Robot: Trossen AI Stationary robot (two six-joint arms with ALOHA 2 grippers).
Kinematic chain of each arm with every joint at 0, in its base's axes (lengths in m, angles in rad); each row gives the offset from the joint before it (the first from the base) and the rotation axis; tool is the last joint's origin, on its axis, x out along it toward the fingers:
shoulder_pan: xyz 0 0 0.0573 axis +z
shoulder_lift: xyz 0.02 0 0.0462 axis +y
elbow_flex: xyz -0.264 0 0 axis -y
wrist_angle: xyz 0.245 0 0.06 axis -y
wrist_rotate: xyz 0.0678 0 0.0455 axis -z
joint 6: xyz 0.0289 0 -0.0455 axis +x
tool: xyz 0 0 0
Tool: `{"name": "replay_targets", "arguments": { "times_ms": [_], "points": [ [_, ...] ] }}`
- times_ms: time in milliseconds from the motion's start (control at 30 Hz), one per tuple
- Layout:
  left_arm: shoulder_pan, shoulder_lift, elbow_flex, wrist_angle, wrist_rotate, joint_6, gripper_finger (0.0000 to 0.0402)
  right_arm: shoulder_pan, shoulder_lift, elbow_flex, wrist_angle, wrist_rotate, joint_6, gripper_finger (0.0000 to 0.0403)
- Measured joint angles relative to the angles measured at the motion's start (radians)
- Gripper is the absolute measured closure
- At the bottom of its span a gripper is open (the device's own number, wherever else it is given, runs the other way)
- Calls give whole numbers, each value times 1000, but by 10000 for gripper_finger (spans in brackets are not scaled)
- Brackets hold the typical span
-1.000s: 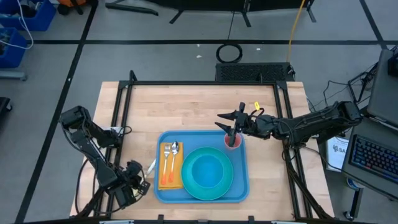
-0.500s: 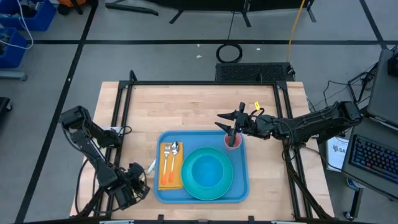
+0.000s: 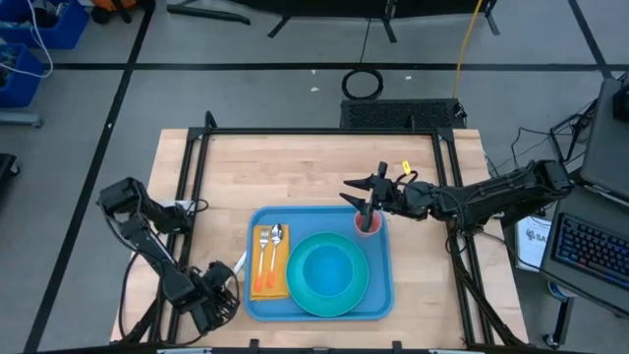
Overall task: Set up tray
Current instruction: Put the yellow knife on top of the yellow napkin in the blue serving tray
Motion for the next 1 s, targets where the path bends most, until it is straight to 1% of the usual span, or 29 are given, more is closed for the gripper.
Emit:
{"name": "replay_targets", "arguments": {
  "times_ms": [100,267,300,567,767,867,1000],
  "points": [
    [2,1,-1,-8,6,-8,234,0,0,0,-3,0,0,250],
    [2,-1,-4,-14,7,-12,326,0,0,0,-4,0,0,250],
    [2,-1,-4,-15,7,-12,335,0,0,0,-4,0,0,250],
    [-2,0,-4,-20,-9,-35,336,0,6,0,-8,0,9,250],
    [-34,-36,-8,-43,-86,-86,336,0,32,0,4,0,10,250],
    [-59,-60,-12,-78,-141,-119,336,0,39,0,14,1,6,250],
    [-91,-82,-11,-136,-182,-196,336,0,39,0,17,2,1,250]
  ]
}}
